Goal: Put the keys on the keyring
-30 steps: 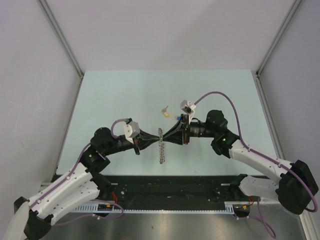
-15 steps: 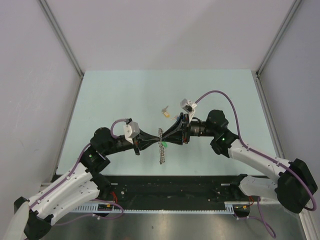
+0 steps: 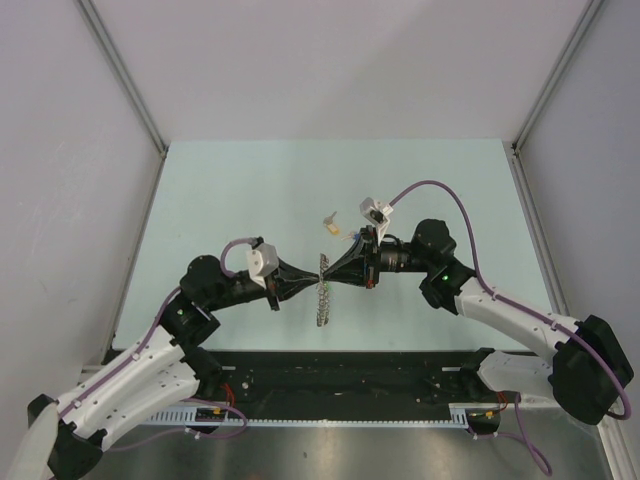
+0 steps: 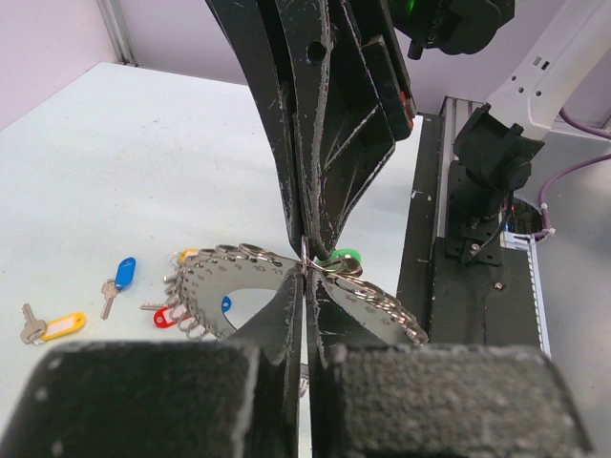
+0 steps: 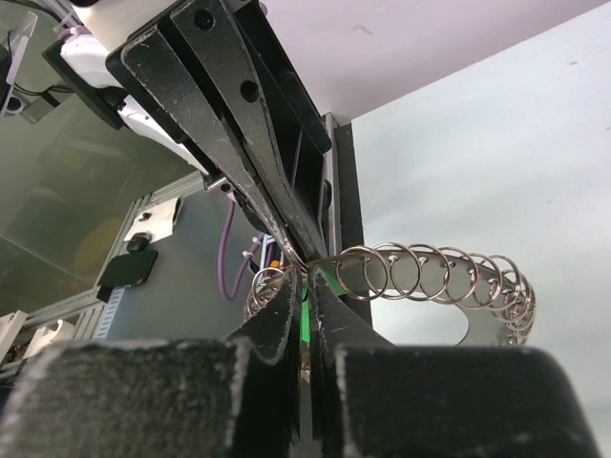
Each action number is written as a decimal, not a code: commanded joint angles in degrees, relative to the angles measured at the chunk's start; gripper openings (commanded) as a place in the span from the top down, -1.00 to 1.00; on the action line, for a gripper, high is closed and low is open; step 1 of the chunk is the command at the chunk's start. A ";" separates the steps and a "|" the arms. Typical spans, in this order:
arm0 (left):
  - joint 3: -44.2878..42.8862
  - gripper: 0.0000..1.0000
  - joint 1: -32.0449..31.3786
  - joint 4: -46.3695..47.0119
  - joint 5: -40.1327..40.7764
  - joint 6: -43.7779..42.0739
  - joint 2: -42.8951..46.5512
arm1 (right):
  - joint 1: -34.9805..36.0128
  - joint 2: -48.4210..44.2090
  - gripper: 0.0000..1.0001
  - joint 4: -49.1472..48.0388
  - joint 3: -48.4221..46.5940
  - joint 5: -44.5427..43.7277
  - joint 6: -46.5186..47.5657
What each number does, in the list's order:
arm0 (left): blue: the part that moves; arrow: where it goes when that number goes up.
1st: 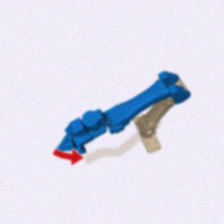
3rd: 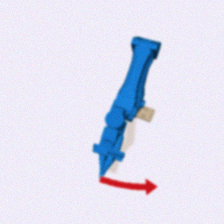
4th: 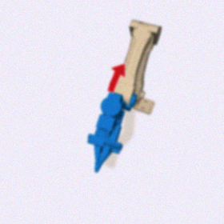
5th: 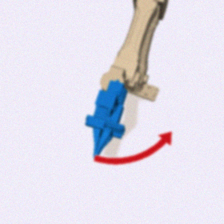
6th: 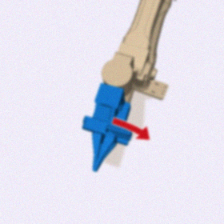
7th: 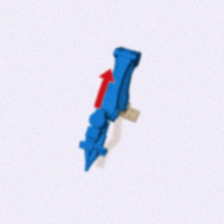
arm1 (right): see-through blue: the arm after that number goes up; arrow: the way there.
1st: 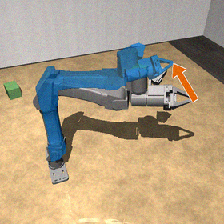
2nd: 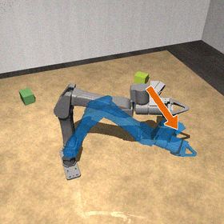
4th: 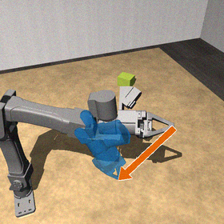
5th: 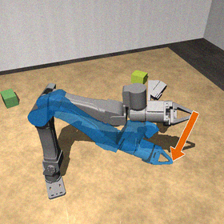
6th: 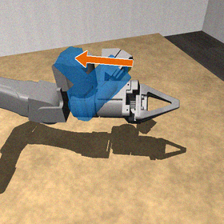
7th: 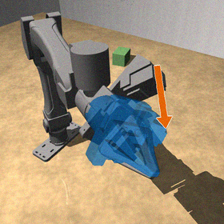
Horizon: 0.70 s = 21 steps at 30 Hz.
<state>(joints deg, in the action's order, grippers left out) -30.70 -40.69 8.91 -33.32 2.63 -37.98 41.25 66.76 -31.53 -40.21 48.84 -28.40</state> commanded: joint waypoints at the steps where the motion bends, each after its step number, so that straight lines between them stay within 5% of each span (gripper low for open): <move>1: -0.50 0.99 0.26 5.68 0.10 0.53 1.68 | -0.21 0.30 1.00 0.41 -0.93 0.99 0.89; 6: -1.47 0.94 0.26 2.36 0.10 -0.96 1.50 | -0.47 -0.66 1.00 2.43 -0.93 0.03 3.43; 10: -3.14 0.58 0.26 -2.92 2.64 -4.72 3.51 | -1.44 -2.33 1.00 6.37 -1.10 -0.94 6.24; 21: -8.67 0.04 0.26 -16.46 0.11 -11.25 -0.51 | -1.53 -2.34 1.00 18.69 -6.55 -3.93 16.01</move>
<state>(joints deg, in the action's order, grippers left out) -35.38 -40.69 -2.96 -31.24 -5.08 -35.40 39.88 65.69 -14.81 -42.30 45.54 -16.58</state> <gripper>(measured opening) 0.455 0.009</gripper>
